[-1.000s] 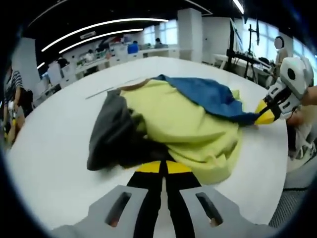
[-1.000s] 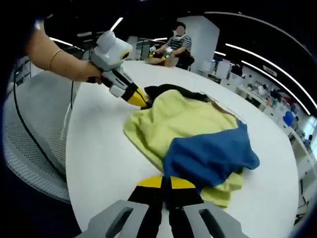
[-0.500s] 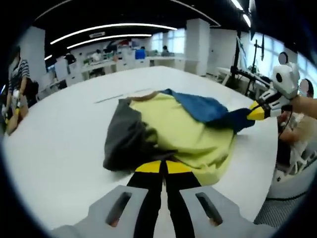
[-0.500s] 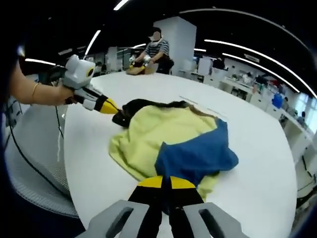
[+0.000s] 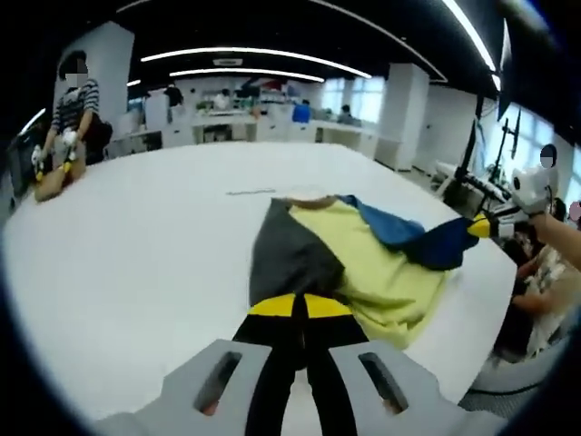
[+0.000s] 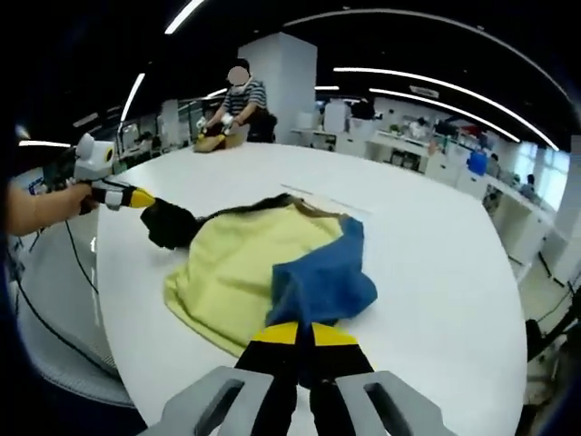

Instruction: Fold the garment on the visible template until the final outline fits inside the template.

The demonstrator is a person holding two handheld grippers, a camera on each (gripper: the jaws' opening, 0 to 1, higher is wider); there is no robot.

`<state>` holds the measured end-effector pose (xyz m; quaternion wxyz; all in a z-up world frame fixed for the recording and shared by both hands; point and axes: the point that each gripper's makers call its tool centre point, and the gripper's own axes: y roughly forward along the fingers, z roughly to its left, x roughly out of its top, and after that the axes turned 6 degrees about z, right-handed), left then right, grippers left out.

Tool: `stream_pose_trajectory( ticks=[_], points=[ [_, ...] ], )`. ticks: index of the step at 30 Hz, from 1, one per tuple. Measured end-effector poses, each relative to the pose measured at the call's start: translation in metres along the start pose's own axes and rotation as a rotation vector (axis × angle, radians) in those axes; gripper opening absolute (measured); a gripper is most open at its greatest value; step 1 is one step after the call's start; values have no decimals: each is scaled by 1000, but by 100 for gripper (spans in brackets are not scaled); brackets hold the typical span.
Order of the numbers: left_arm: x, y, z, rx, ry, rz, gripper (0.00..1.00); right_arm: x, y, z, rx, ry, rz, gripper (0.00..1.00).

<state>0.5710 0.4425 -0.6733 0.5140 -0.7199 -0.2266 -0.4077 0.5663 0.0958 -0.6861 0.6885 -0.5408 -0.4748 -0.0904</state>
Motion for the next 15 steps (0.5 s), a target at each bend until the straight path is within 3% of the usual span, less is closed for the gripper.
stream_pose_trajectory(
  ticks=[8, 10, 11, 14, 15],
  points=[
    [11, -17, 54, 106, -121, -65, 0, 7, -9, -36, -81, 0, -9, 0],
    [12, -17, 69, 142, -105, -86, 0, 6, -7, -46, -104, -21, 1, 0],
    [9, -17, 79, 172, -101, -78, 0, 4, -6, -53, -114, -14, 12, 0],
    [5, -13, 95, 182, -110, -71, 0, 1, -4, -70, -132, 35, 16, 0],
    [1, -13, 106, 220, -100, -55, 0, 1, -4, -74, -133, 43, 14, 0]
  ],
)
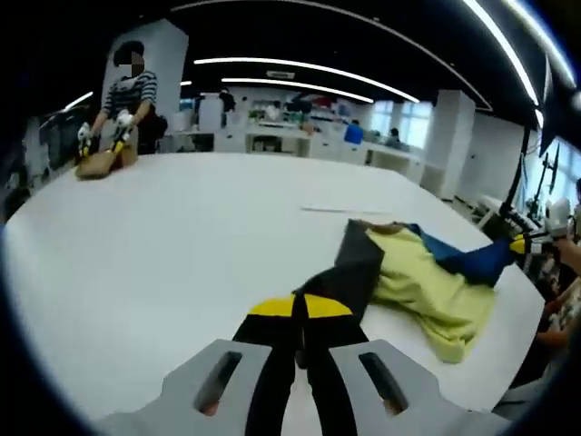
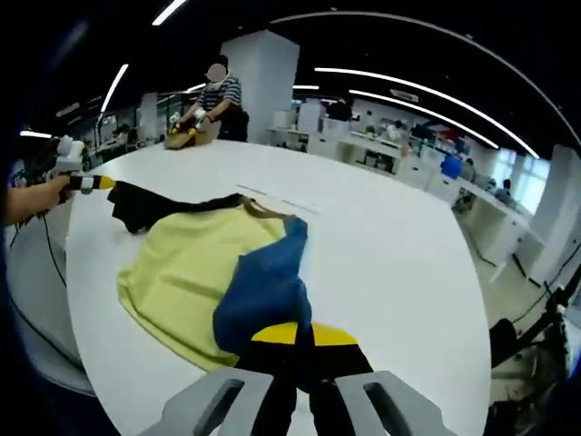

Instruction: Fold the garment on the visible template until the final outline fits inside the template.

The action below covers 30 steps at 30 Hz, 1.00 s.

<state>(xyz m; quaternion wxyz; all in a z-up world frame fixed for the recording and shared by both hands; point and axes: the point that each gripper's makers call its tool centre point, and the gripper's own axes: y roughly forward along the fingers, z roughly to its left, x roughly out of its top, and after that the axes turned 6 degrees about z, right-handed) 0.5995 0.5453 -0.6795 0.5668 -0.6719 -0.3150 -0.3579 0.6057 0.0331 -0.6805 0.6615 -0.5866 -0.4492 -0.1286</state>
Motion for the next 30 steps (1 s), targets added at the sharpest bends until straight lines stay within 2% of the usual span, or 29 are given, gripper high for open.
stream_pose_trajectory(
  ticks=[1, 2, 6, 9, 12, 14, 16, 19, 22, 23, 27, 30],
  points=[
    [-2, 1, 4, 1, -42, 11, 0, 0, 1, -5, -4, 9, -2, 0],
    [-1, 4, 8, -13, -121, -1, 0, -2, 2, -11, -7, 22, 1, 0],
    [-3, 13, 33, 36, -153, 18, 0, -8, 7, -30, -30, 47, 20, 0],
    [-3, 18, 43, 44, -196, 25, 0, -13, 10, -43, -51, 63, 32, 0],
    [0, 24, 50, 19, -302, -9, 0, -21, 12, -61, -108, 61, 49, 0],
    [-4, 28, 57, 23, -347, 13, 0, -29, 16, -71, -126, 81, 63, 0],
    [-5, 32, 65, 33, -318, 18, 0, -35, 18, -78, -144, 105, 68, 0],
    [-10, 37, 77, 81, -270, 55, 0, -50, 24, -93, -174, 160, 96, 0],
    [-12, 43, 86, 100, -236, 79, 0, -64, 27, -103, -196, 205, 138, 0],
    [-13, 46, 89, 98, -203, 91, 0, -69, 28, -106, -213, 249, 154, 0],
    [-18, 53, 96, 114, -160, 131, 0, -74, 34, -113, -216, 255, 163, 0],
    [-19, 59, 103, 126, -169, 142, 0, -78, 37, -125, -236, 258, 176, 0]
  ],
)
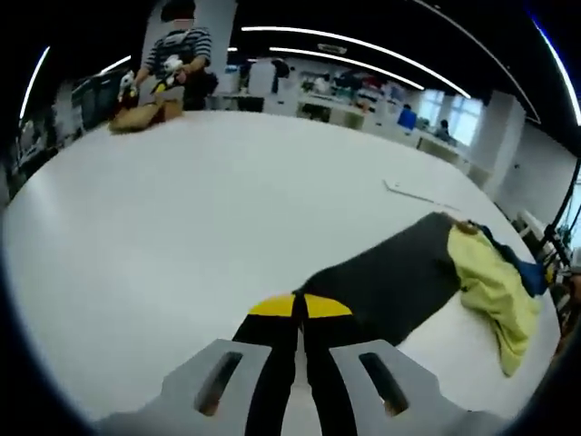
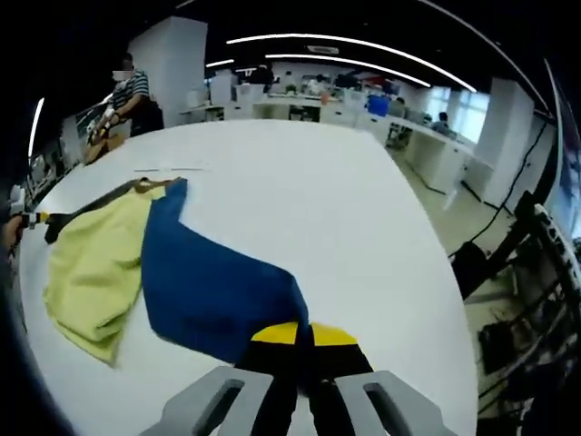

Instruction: Fold the garment on the visible template until the final outline fits inside the template.

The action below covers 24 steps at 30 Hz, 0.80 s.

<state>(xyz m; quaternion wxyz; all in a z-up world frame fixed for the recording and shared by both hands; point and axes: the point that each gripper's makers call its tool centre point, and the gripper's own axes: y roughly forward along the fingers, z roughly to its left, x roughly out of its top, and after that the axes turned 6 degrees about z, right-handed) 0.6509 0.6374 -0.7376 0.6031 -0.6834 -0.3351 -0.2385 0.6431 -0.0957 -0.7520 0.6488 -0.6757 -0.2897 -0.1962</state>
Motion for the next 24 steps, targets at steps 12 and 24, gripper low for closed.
stream_pose_trajectory(
  ticks=[12, 24],
  points=[
    [10, 10, 5, 0, -37, -1, 0, -12, 15, -45, -52, 10, 63, 0],
    [13, 10, 16, 78, 97, 22, 0, -8, 21, -84, -55, 104, 59, 0]
  ],
)
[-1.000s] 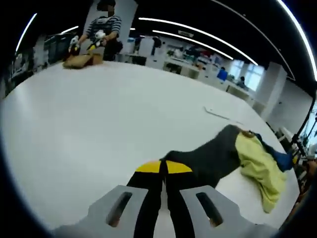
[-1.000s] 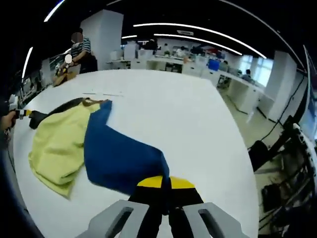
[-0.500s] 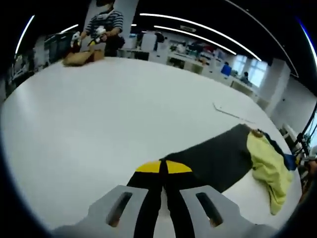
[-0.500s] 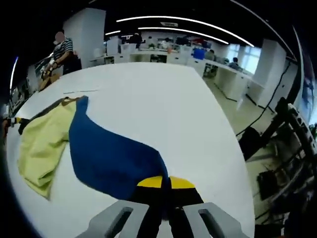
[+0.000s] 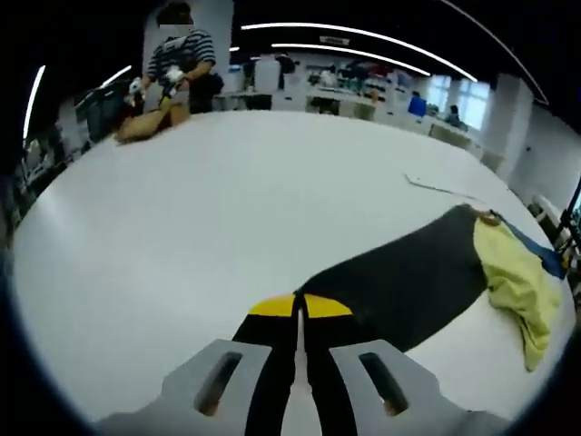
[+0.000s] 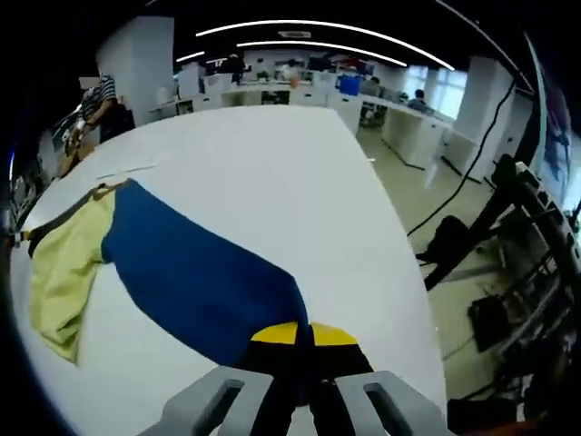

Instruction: Fold the garment on the visible template until the final outline fits inside the template.

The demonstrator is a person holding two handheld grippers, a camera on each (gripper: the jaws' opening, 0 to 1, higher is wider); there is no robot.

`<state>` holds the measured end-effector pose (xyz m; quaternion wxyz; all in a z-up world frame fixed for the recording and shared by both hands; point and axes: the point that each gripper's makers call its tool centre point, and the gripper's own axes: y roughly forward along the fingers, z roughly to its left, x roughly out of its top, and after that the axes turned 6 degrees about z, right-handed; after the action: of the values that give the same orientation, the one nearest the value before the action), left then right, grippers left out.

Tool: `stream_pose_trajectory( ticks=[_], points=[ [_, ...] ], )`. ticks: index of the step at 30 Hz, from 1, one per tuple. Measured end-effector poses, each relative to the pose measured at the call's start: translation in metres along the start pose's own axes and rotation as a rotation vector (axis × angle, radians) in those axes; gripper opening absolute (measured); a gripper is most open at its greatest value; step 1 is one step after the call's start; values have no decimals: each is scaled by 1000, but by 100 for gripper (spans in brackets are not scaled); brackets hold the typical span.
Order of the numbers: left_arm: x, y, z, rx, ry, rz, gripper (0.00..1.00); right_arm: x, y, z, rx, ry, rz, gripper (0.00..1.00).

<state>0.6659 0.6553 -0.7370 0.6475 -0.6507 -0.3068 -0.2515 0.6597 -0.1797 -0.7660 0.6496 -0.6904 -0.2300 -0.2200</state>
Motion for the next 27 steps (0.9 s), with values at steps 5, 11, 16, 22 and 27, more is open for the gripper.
stream_pose_trajectory(
  ticks=[5, 11, 16, 22, 27],
  points=[
    [2, 2, 1, 3, 24, 4, 0, -1, 2, 1, -19, -56, 25, 0],
    [9, -1, 0, 0, 30, -22, 4, 0, 0, 0, -14, -8, 13, 7],
    [15, -8, -9, -41, 110, -64, 30, 3, -5, 17, 69, 84, -54, 25],
    [14, -18, -30, -132, 161, -91, 46, 15, -15, 36, 135, 44, -112, 59],
    [16, -33, -50, -213, 163, -148, 60, 22, -29, 58, 204, 12, -151, 76]
  ],
)
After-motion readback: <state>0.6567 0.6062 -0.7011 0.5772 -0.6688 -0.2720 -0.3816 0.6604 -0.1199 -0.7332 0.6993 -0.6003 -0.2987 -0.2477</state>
